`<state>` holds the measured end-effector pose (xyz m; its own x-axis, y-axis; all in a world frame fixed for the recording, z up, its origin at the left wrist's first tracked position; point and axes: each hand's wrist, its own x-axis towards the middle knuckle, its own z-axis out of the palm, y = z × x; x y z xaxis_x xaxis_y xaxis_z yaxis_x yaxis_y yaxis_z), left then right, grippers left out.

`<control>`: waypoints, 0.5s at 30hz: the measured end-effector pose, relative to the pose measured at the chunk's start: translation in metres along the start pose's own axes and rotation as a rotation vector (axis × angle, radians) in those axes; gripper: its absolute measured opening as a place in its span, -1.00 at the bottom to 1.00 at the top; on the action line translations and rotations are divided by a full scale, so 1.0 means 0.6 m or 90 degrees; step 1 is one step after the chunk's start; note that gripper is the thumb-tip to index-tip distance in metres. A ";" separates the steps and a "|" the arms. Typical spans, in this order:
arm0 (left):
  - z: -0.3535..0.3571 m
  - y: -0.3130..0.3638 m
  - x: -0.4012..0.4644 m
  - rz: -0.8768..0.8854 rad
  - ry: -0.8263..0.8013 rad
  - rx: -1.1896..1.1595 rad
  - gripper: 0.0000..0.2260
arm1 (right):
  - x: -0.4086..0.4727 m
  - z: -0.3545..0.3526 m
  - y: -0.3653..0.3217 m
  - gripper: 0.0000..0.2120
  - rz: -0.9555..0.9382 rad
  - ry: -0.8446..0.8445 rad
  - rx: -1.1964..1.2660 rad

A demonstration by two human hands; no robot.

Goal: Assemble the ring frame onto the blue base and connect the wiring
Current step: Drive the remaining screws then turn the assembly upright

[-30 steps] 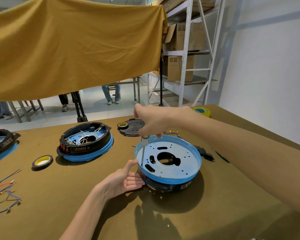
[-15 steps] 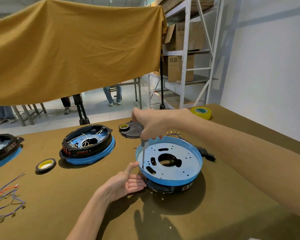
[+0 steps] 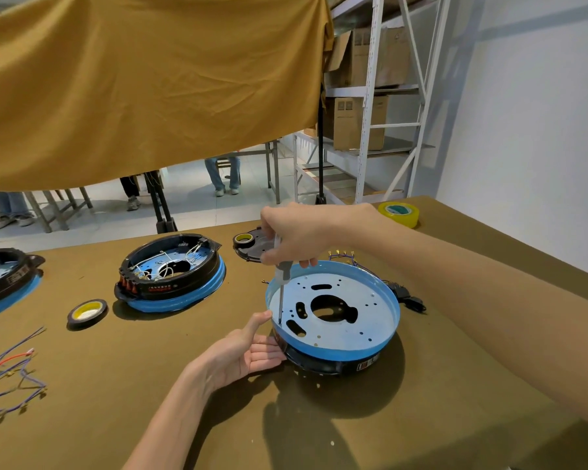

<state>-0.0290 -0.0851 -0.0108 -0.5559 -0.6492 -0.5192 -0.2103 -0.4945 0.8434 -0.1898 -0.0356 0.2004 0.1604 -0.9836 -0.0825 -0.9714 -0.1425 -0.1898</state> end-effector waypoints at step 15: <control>-0.004 -0.003 0.010 -0.006 -0.009 -0.008 -0.25 | 0.005 0.009 0.019 -0.81 -0.039 0.005 -0.019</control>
<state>-0.0301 -0.0895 -0.0157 -0.5655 -0.6365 -0.5245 -0.2057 -0.5070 0.8370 -0.1995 -0.0395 0.1926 0.2190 -0.9736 -0.0639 -0.9645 -0.2061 -0.1651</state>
